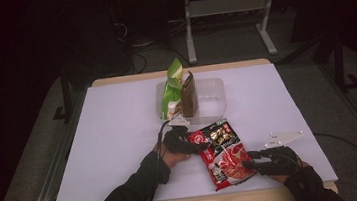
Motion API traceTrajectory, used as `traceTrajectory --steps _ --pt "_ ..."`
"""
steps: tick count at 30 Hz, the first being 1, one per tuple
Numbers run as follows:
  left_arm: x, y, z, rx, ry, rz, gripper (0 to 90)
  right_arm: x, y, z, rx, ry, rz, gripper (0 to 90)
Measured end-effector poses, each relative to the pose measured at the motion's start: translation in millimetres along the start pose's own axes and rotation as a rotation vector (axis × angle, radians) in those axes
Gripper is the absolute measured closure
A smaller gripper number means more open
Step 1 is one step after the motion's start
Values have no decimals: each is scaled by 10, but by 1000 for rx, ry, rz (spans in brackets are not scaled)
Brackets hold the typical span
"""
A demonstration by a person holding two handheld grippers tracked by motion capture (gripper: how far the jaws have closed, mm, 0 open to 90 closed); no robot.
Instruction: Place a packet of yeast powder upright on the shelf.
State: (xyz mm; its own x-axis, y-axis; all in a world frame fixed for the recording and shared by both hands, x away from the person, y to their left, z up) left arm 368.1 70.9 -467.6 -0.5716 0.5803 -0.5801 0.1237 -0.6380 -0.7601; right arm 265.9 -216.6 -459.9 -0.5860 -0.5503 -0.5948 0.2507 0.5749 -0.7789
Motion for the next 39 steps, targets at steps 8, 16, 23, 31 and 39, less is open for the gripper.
traceTrajectory --steps 8,16,23,31,39 --pt "21 -75 -64 -3 -24 64 678 -12 -6 -3 19 -5 19 605" --pt "26 -161 -50 -8 45 122 848 -23 -16 16 54 -9 39 675" --pt "-46 -394 36 -17 74 218 863 -27 -51 12 77 -27 56 533" --pt "-103 -631 239 -4 133 305 861 -39 -3 63 47 13 30 354" --pt "-123 -674 290 18 153 349 853 -138 73 45 -43 -46 20 606"
Point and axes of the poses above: each handheld gripper's, and its own axes: y roughly forward along the jaws, x roughly out of its underside, z roughly to its right, the point moved 2 cm from there along y, roughly forward along the jaws, and after that the axes turned 14 degrees about -z, right-handed, at the moved point
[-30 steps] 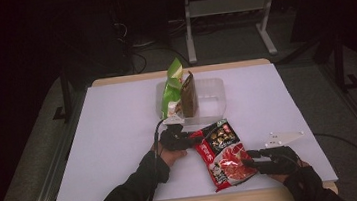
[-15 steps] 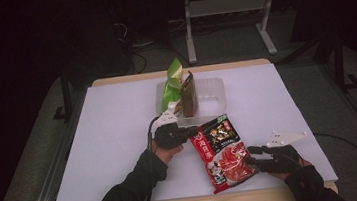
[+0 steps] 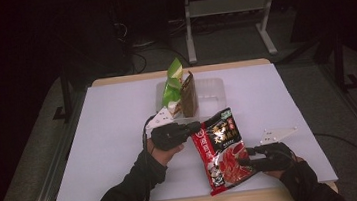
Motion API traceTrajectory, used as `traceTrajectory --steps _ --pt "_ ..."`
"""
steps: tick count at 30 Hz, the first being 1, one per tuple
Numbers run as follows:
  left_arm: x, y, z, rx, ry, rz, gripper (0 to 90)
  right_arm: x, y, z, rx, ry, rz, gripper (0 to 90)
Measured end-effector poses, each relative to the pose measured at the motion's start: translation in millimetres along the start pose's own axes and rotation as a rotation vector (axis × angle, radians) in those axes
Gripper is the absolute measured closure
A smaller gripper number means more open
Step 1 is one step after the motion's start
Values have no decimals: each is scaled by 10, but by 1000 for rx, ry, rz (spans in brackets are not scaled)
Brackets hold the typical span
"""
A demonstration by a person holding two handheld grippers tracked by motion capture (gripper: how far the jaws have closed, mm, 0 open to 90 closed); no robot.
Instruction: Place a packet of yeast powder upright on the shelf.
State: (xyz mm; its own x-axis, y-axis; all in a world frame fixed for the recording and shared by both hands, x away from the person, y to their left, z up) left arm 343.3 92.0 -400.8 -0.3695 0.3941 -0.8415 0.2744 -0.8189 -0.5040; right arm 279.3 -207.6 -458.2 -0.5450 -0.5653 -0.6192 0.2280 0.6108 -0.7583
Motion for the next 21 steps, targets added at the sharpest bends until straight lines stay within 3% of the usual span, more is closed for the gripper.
traceTrajectory --steps 4,5,7,9,13,18,21 --pt "36 37 -65 39 -42 0 815 14 -25 25 2 5 31 705" --pt "53 70 -80 71 -56 -10 769 15 -29 17 5 -2 40 727" --pt "87 155 -67 85 -45 -52 670 4 -23 -9 17 -16 57 763" --pt "105 219 -59 69 -50 -78 596 -4 -9 -26 32 -30 60 773" --pt "133 257 -95 88 -59 -100 541 1 -10 -37 40 -35 63 776" --pt "164 290 -118 83 -69 -101 540 2 -10 -48 49 -50 69 773" --pt "160 257 -159 112 -108 -52 696 0 -3 -52 57 -48 66 757"
Point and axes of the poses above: each handheld gripper's, and its own axes: y roughly forward along the jaws, x roughly out of its underside, z roughly to its right, the point moved 2 cm from there along y, roughly forward along the jaws, and after that the axes turned 14 degrees about -z, right-handed, at the moved point
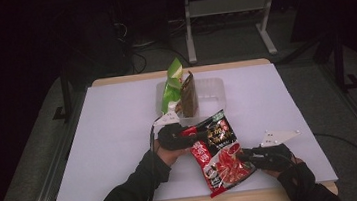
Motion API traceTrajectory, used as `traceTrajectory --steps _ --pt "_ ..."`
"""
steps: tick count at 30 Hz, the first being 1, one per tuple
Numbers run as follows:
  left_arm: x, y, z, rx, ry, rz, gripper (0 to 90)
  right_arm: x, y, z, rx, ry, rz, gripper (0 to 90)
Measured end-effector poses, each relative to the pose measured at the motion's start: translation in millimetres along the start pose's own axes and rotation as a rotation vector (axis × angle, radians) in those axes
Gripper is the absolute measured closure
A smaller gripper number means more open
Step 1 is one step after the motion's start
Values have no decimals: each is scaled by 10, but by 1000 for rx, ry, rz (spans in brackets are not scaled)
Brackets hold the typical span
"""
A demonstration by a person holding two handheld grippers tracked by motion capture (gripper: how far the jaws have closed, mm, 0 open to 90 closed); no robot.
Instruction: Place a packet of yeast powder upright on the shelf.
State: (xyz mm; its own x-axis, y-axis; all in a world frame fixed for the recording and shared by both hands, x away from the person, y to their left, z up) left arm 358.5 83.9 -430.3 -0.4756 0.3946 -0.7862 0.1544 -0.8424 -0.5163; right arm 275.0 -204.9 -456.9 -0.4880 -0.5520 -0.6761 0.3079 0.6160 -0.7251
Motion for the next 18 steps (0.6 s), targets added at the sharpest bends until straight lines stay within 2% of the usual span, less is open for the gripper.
traceTrajectory --steps 1,2,4,6,7,8,9,11,14,18 --pt "-1 -9 -3 7 -4 2 736 -1 -1 1 2 -1 2 745" --pt "-3 -13 6 -3 10 -3 752 -1 -3 -1 7 -1 1 736" --pt "-6 -22 37 -25 25 0 768 -3 -4 1 15 -1 8 696" --pt "-9 -42 70 -31 42 15 783 -6 -12 5 16 -6 17 651" --pt "-12 -56 94 -36 50 26 789 -4 -19 3 10 -11 23 597" --pt "-18 -72 121 -38 57 36 793 -1 -25 -2 10 -19 26 493" --pt "-29 -94 147 -45 63 46 793 1 -31 -11 34 -21 28 437" --pt "-57 -141 188 -62 82 59 793 19 -59 -8 50 -38 33 376" --pt "-100 -249 223 -95 90 93 793 74 -150 38 78 -13 64 328" --pt "-132 -384 231 -143 89 130 792 152 -274 141 150 49 104 316"
Point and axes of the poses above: each handheld gripper's, and its own axes: y roughly forward along the jaws, x roughly out of its underside, z roughly to its right, the point moved 2 cm from there along y, roughly forward along the jaws, and after that the axes turned 14 degrees about -z, right-handed, at the moved point
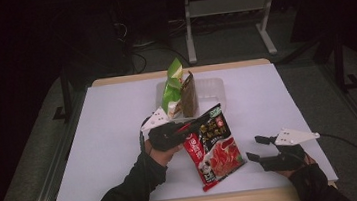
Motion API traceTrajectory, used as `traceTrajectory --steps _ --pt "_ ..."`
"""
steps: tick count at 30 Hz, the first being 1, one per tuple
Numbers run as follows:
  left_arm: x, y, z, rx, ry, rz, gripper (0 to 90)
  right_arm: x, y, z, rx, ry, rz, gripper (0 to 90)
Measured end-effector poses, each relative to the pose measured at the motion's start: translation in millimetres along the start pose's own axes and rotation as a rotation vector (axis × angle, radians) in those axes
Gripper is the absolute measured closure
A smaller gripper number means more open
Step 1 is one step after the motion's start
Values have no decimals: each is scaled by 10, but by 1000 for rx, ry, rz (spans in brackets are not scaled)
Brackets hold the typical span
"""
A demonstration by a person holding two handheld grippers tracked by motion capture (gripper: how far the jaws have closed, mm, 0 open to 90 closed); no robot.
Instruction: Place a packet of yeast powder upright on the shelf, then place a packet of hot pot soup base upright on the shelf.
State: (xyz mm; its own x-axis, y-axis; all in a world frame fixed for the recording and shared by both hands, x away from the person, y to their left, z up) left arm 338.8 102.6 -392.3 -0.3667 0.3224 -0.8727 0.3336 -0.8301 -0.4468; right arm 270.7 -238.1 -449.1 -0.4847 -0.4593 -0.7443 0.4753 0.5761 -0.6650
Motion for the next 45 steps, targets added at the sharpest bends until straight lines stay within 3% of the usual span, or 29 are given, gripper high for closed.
traceTrajectory --steps 3,5,14,17,21,27,30,37,41,43,45 --pt "-35 -79 -9 -29 6 21 791 47 -34 81 40 37 11 315" --pt "-53 -119 -12 -39 5 33 791 64 -50 113 41 62 27 315" --pt "-173 -257 -11 -95 15 85 791 69 -74 134 81 65 55 308" --pt "-236 -302 -6 -140 2 100 791 78 -82 139 80 74 63 308" --pt "-383 -364 20 -174 -2 138 791 85 -81 128 81 64 64 308" --pt "-691 -425 88 -221 34 173 791 83 -65 122 86 62 55 306" --pt "-870 -406 92 -259 58 167 791 85 -66 126 86 67 57 303" --pt "-1168 -235 -52 -354 60 125 790 88 -60 121 86 67 49 301" --pt "-1273 -116 -125 -417 71 101 790 88 -56 122 86 67 46 301" --pt "-1309 -46 -175 -427 51 101 788 87 -53 121 83 66 44 301" --pt "-1345 30 -208 -449 56 82 788 87 -53 119 82 64 44 301"
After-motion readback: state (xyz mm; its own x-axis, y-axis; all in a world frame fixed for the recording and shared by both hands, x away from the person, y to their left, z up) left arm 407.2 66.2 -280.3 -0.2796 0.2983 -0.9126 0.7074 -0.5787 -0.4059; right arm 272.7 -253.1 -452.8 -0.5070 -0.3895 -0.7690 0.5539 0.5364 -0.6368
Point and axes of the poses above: each handheld gripper's, and its own axes: y roughly forward along the jaws, x roughly out of its underside, z roughly to its right, the point moved 2 cm from there along y, roughly forward along the jaws, and after that the axes turned 14 degrees about -z, right-handed, at the moved point
